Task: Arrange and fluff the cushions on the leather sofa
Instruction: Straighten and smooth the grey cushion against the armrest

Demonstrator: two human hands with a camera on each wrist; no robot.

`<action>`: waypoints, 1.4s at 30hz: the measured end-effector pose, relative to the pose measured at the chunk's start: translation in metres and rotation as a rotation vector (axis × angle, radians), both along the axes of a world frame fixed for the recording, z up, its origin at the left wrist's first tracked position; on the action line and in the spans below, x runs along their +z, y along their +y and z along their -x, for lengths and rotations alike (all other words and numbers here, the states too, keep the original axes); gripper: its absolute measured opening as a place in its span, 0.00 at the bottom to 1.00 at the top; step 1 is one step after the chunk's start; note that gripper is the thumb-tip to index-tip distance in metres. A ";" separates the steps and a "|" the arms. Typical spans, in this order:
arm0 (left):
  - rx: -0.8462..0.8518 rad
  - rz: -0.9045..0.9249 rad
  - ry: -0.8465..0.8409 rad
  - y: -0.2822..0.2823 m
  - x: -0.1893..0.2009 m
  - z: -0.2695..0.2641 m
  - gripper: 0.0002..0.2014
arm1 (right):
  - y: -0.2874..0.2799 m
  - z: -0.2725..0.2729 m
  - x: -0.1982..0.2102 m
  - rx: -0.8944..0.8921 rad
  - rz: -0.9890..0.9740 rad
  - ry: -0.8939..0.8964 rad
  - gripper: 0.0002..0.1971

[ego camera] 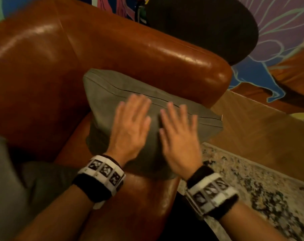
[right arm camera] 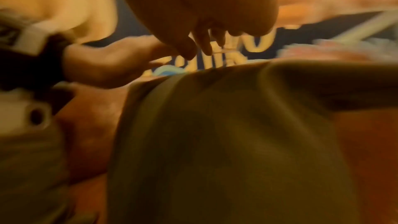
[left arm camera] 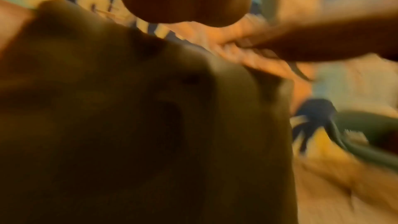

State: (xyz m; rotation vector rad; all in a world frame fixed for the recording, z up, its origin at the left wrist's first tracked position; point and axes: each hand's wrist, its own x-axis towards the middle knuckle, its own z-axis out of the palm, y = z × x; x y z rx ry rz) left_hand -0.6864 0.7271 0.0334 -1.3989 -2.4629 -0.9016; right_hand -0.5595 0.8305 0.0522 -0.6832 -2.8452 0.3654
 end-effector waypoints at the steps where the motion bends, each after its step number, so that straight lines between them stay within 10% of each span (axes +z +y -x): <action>1: -0.156 0.134 0.056 -0.002 -0.014 -0.003 0.25 | -0.007 0.006 -0.015 0.093 -0.010 -0.103 0.27; 5: -0.198 0.477 0.176 -0.022 -0.046 0.040 0.26 | 0.021 0.018 -0.037 0.024 -0.007 -0.267 0.30; 13: 0.147 0.482 0.019 -0.037 -0.037 0.086 0.28 | 0.075 -0.002 -0.020 -0.294 0.136 -0.366 0.29; 18: -0.250 0.462 0.179 0.008 -0.021 0.058 0.26 | -0.005 0.044 -0.009 -0.010 0.161 -0.250 0.31; 22: 0.043 0.596 -0.083 0.012 -0.022 0.103 0.24 | 0.035 0.047 -0.015 -0.042 0.227 -0.398 0.29; 28: 0.227 0.774 -0.018 0.013 0.001 0.119 0.27 | 0.107 0.006 -0.010 -0.309 0.266 -0.604 0.29; 33: -0.102 0.706 -0.092 0.066 0.010 0.059 0.25 | 0.041 0.052 -0.002 -0.078 0.267 -0.369 0.30; 38: 0.296 0.889 -0.130 0.016 -0.005 0.109 0.29 | 0.092 0.011 -0.014 -0.164 0.227 -0.536 0.28; 42: 0.574 0.384 -0.384 -0.027 -0.004 0.120 0.32 | 0.131 -0.049 -0.014 -0.586 0.581 -0.292 0.38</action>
